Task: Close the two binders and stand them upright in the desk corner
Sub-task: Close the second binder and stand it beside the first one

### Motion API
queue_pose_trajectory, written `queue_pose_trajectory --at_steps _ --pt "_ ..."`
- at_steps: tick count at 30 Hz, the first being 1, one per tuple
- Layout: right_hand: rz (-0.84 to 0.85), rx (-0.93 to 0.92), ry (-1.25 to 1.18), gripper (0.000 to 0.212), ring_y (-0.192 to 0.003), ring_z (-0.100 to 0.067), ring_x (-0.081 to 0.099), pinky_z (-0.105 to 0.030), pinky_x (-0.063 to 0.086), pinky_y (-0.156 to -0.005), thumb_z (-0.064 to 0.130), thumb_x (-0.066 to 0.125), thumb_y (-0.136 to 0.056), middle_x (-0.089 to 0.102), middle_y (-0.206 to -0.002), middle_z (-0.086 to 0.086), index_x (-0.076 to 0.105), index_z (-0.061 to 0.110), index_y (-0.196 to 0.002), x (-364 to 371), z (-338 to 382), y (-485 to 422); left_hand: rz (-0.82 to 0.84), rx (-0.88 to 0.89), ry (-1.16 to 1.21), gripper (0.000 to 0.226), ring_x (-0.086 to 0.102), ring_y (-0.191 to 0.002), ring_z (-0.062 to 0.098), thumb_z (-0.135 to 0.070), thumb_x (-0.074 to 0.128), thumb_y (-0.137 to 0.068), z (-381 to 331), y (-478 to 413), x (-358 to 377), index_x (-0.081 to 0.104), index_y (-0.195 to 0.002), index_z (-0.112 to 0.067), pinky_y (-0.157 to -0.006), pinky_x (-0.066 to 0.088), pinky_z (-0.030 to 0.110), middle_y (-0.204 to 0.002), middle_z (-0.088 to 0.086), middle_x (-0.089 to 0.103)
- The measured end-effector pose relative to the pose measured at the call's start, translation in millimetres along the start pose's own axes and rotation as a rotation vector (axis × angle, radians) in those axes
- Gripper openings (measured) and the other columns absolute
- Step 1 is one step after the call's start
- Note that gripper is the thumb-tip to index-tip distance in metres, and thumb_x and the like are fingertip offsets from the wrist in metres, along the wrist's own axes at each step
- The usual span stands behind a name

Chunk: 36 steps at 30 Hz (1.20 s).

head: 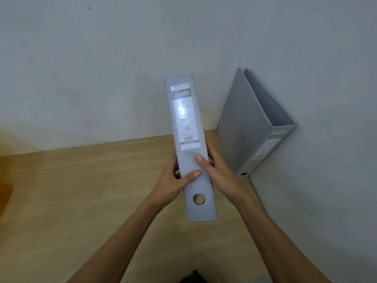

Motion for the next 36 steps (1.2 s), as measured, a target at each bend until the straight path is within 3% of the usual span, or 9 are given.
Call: queue_pose_trajectory --at_steps 3,9,15,17,21,25,27,32,36 --pt "-0.05 -0.024 0.014 0.082 -0.124 -0.013 0.063 -0.046 0.058 -0.096 0.051 0.074 -0.083 0.054 -0.147 0.014 0.031 0.049 -0.152 -15 -2 12 0.025 0.047 -0.021 0.078 0.068 -0.119 0.009 -0.024 0.081 -0.086 1 2 15 0.041 -0.152 -0.035 -0.086 0.06 0.024 -0.134 -0.014 0.068" --pt "-0.107 -0.06 -0.01 0.084 -0.124 -0.011 0.063 -0.037 0.06 -0.092 0.033 0.081 -0.081 0.06 -0.143 0.013 0.037 0.041 -0.152 -38 -12 25 0.07 0.109 -0.147 0.098 0.064 -0.122 0.001 -0.03 0.085 -0.079 7 2 37 0.028 -0.157 -0.04 -0.084 0.059 0.018 -0.139 -0.025 0.06" --pt "-0.067 0.036 0.001 0.093 -0.134 0.001 0.051 -0.022 0.052 -0.099 0.008 0.083 -0.078 0.058 -0.142 0.023 0.035 0.034 -0.154 -54 -40 25 0.074 0.12 -0.327 0.093 0.059 -0.12 -0.013 -0.006 0.081 -0.077 32 -17 48 0.03 -0.154 -0.016 -0.084 0.054 0.009 -0.125 -0.038 0.06" --pt "-0.089 0.091 0.017 0.091 -0.132 0.002 0.053 -0.023 0.054 -0.098 0.005 0.082 -0.078 0.06 -0.139 0.024 0.039 0.032 -0.153 -60 -57 27 0.082 0.107 -0.344 0.1 0.055 -0.125 -0.014 -0.001 0.078 -0.077 41 -18 55 0.023 -0.159 -0.018 -0.087 0.053 0.009 -0.133 -0.032 0.056" --pt "-0.13 0.155 0.028 0.083 -0.135 -0.014 0.054 -0.047 0.049 -0.109 0.008 0.082 -0.077 0.059 -0.145 0.003 0.046 0.024 -0.149 -75 -88 36 0.103 0.093 -0.368 0.1 0.051 -0.128 -0.015 0.001 0.074 -0.082 59 -19 71 0.015 -0.162 -0.009 -0.089 0.05 0.006 -0.142 -0.02 0.047" --pt "-0.158 0.162 0.002 0.076 -0.132 -0.016 0.057 -0.044 0.05 -0.108 0.015 0.082 -0.07 0.066 -0.137 0.002 0.056 0.019 -0.141 -83 -109 41 0.199 -0.012 -0.383 0.09 0.063 -0.125 0.021 -0.005 0.083 -0.082 77 -35 84 0.029 -0.151 0.015 -0.092 0.057 0.022 -0.137 0.012 0.062" --pt "-0.174 0.153 -0.02 0.073 -0.131 -0.015 0.058 -0.039 0.053 -0.104 0.016 0.08 -0.07 0.067 -0.135 0.005 0.058 0.024 -0.139 -89 -117 40 0.242 -0.042 -0.386 0.096 0.063 -0.125 0.024 -0.006 0.086 -0.079 78 -46 88 0.026 -0.15 0.019 -0.093 0.058 0.025 -0.136 0.016 0.062" --pt "-0.294 0.113 0.068 0.058 -0.116 0.004 0.061 -0.013 0.053 -0.087 0.023 0.077 -0.071 0.07 -0.12 0.019 0.064 0.06 -0.113 -105 -112 38 0.225 -0.01 -0.418 0.109 0.061 -0.117 -0.009 -0.015 0.089 -0.076 69 -63 101 0.016 -0.156 0.001 -0.084 0.053 0.008 -0.134 0.002 0.059" --pt "-0.438 0.083 0.137 0.042 -0.097 0.003 0.065 -0.012 0.051 -0.078 0.02 0.076 -0.081 0.068 -0.11 0.009 0.066 0.048 -0.111 -123 -112 36 0.22 0.005 -0.407 0.117 0.057 -0.112 -0.024 -0.019 0.088 -0.077 67 -86 111 0.006 -0.159 -0.008 -0.079 0.053 0.005 -0.129 -0.017 0.055"
Point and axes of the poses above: each hand's wrist, its own y-axis away from the middle knuckle, its own x-axis out of the palm, z = x × y, the point moved 5 cm from there along -y, towards the middle knuckle
